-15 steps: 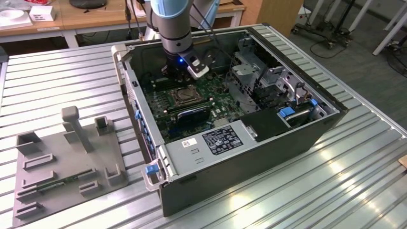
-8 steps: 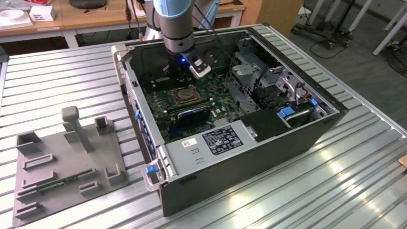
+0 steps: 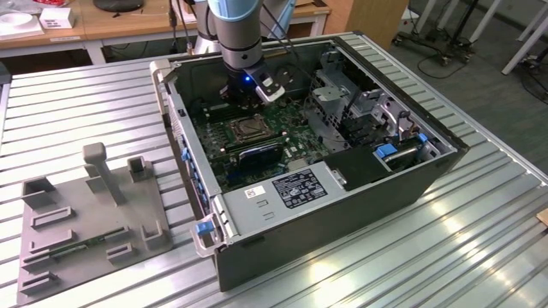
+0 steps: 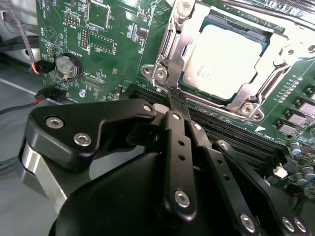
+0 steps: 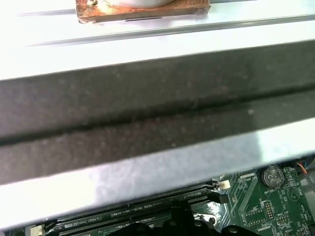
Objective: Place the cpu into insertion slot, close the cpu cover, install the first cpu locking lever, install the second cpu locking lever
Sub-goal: 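Install the first cpu locking lever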
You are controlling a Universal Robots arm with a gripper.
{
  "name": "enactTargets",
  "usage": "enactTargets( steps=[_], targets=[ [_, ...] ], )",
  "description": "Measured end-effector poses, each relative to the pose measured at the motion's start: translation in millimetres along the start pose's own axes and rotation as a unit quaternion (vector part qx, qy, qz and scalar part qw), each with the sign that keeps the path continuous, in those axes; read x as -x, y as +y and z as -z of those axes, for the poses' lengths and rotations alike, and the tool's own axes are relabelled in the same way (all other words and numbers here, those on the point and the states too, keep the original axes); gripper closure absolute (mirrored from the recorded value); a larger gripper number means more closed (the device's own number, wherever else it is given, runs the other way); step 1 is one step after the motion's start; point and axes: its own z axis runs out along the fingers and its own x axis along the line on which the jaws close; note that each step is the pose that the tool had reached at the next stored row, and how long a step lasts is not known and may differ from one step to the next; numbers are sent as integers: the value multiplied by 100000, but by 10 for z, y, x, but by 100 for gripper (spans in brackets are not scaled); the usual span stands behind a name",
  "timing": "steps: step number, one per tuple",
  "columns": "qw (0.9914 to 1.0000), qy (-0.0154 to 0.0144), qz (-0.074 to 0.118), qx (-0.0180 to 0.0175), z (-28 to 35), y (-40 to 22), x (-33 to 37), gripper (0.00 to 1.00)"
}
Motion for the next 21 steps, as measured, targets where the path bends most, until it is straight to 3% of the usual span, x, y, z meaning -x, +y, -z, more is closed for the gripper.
enactTargets(
  steps=[8, 14, 21],
  targets=[
    [100000, 28, -8, -4, 2, -6, 2, 89],
    [99999, 336, -56, -77, 18, -4, 16, 89],
    [100000, 190, -42, 10, 18, -22, 21, 89]
  ],
)
